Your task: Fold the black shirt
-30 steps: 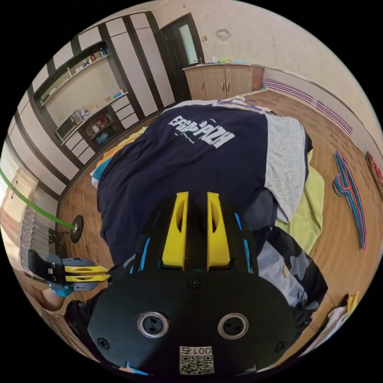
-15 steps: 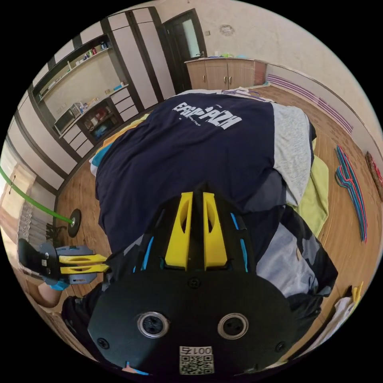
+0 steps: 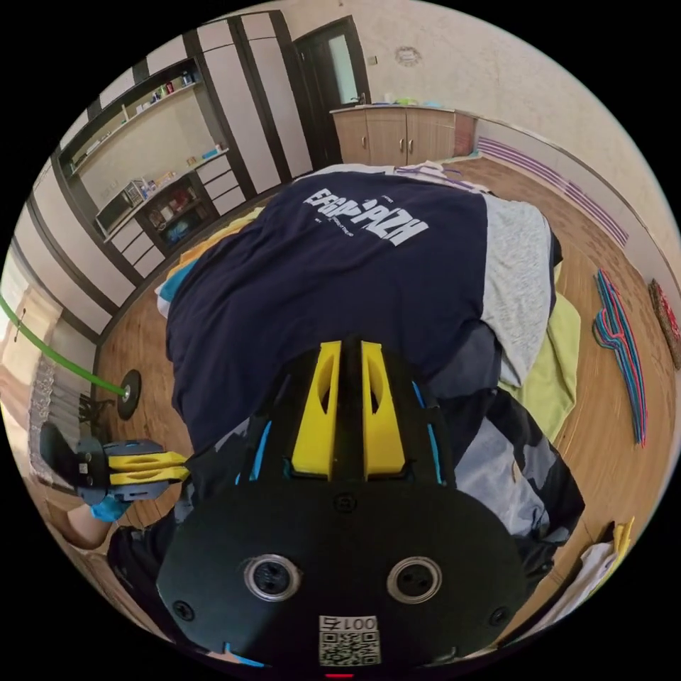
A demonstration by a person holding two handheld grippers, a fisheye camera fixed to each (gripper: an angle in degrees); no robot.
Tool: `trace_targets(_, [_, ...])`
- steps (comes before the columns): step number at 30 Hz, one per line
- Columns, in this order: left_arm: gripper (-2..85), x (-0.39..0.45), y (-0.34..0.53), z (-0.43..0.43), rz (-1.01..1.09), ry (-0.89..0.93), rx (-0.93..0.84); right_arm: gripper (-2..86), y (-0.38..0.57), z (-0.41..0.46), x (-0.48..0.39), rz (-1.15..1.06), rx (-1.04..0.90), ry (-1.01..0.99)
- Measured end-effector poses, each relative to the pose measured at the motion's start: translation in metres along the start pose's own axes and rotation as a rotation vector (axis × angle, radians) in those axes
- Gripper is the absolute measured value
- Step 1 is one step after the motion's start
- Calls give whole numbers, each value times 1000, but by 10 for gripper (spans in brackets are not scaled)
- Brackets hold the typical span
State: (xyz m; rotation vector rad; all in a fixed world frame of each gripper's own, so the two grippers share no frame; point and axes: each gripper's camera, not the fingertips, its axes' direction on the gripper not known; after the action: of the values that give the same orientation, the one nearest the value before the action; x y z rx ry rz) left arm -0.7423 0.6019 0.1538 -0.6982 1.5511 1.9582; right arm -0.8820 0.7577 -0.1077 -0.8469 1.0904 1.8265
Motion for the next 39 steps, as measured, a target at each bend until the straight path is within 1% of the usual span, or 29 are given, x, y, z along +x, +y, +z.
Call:
trace_targets(2, [-11, 1, 1, -8, 6, -7, 2, 35, 13, -19, 4, -16, 33, 10])
trace_targets(4, [-10, 4, 3, -21, 15, -20, 11, 42, 35, -44, 9, -40, 55, 63])
trace_targets(7, [-8, 13, 1, -37, 23, -3, 28, 45, 68, -62, 15, -72, 13, 82])
trace_targets(10, [-3, 30, -7, -48, 62, 29, 42, 48, 107, -66, 15, -94, -66, 57])
trace_targets(12, [6, 43, -13, -48, 94, 70, 39, 50, 131, -65, 13, -85, -86, 58])
trace_targets(15, [42, 63, -25, -39, 155, 140, -11, 58, 167, -57, 10, -35, -103, 77])
trace_targets(17, [49, 72, -29, -30, 163, 152, -39, 60, 185, -52, 10, 6, -95, 71])
trace_targets(21, [23, 88, -34, -12, 171, 81, -108, 35, 214, -46, 14, 100, -38, 17])
trace_targets(24, [0, 97, -35, -3, 194, 56, -168, 18, 229, -43, 13, 105, -22, 49])
trace_targets(27, [-11, 103, -34, -3, 218, 35, -188, 11, 242, -43, 11, 93, -4, 95])
trace_targets(31, [-15, 110, -33, -5, 221, 5, -222, 8, 263, -31, 15, 116, -31, 85])
trace_targets(34, [-13, 117, -33, -14, 221, -26, -219, 8, 278, -31, 11, 100, -17, 79])
trace_targets(39, [-15, 131, -38, -41, 237, -61, -180, 6, 306, -45, 3, 63, 14, 133])
